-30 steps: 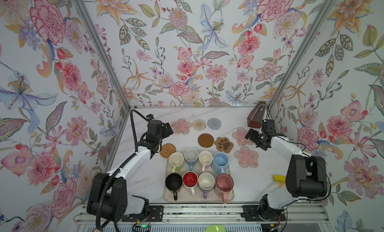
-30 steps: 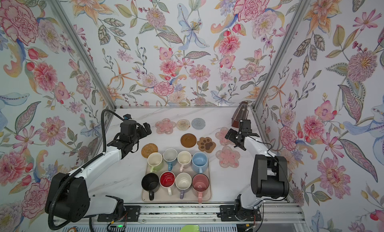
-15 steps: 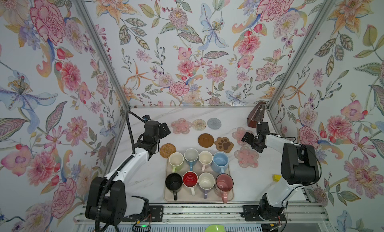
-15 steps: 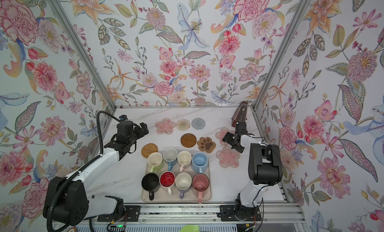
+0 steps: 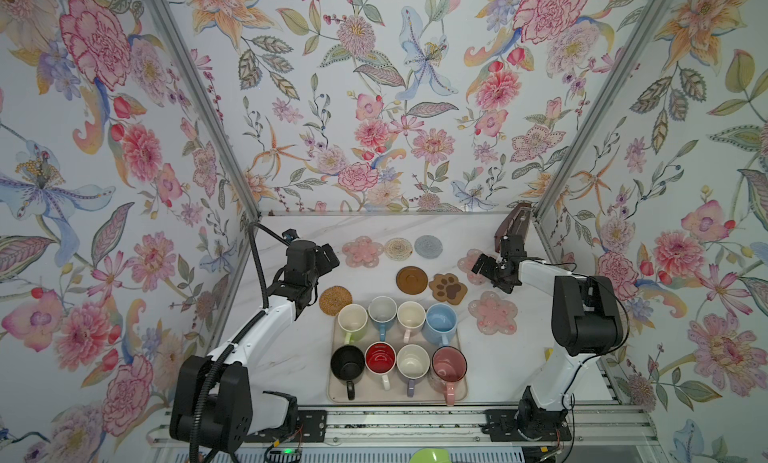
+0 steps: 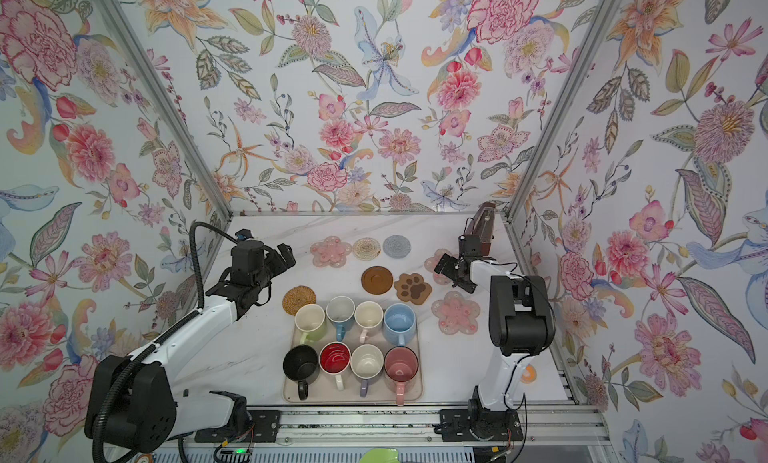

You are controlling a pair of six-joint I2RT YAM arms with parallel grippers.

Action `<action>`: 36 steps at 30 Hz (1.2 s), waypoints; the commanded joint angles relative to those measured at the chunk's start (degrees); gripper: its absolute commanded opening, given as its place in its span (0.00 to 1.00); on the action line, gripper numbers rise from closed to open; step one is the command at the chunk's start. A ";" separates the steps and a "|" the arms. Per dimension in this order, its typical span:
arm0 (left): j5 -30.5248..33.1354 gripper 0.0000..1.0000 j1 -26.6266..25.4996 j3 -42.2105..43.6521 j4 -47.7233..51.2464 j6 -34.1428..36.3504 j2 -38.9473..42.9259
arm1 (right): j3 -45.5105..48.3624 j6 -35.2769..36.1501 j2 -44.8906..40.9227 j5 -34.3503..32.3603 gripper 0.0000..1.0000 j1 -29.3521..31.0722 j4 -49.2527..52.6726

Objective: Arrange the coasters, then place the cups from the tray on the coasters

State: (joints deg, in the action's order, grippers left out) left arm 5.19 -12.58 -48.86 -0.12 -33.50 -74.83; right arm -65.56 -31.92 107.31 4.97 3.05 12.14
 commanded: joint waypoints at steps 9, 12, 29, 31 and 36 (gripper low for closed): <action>0.61 0.99 1.05 1.40 0.57 -0.61 2.40 | 0.77 -0.19 -1.81 -1.06 0.99 -0.80 1.72; 0.77 0.99 1.08 1.49 0.46 -0.61 2.41 | 2.57 0.35 -3.20 -0.85 0.99 -1.25 2.07; 0.44 0.99 1.38 1.66 0.43 -1.05 2.65 | 0.44 -0.07 0.54 -1.78 0.99 5.08 1.68; 0.66 0.99 1.39 1.88 0.44 -1.15 2.93 | -0.84 -0.17 1.91 -1.98 0.99 5.60 1.05; 0.61 0.99 1.50 2.07 0.95 -1.22 3.61 | -4.98 -1.08 5.78 -1.21 0.99 6.27 -0.04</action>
State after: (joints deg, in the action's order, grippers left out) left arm 5.17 -11.88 -47.86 -0.05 -34.17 -72.73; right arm -68.84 -32.01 110.08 3.46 8.82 11.97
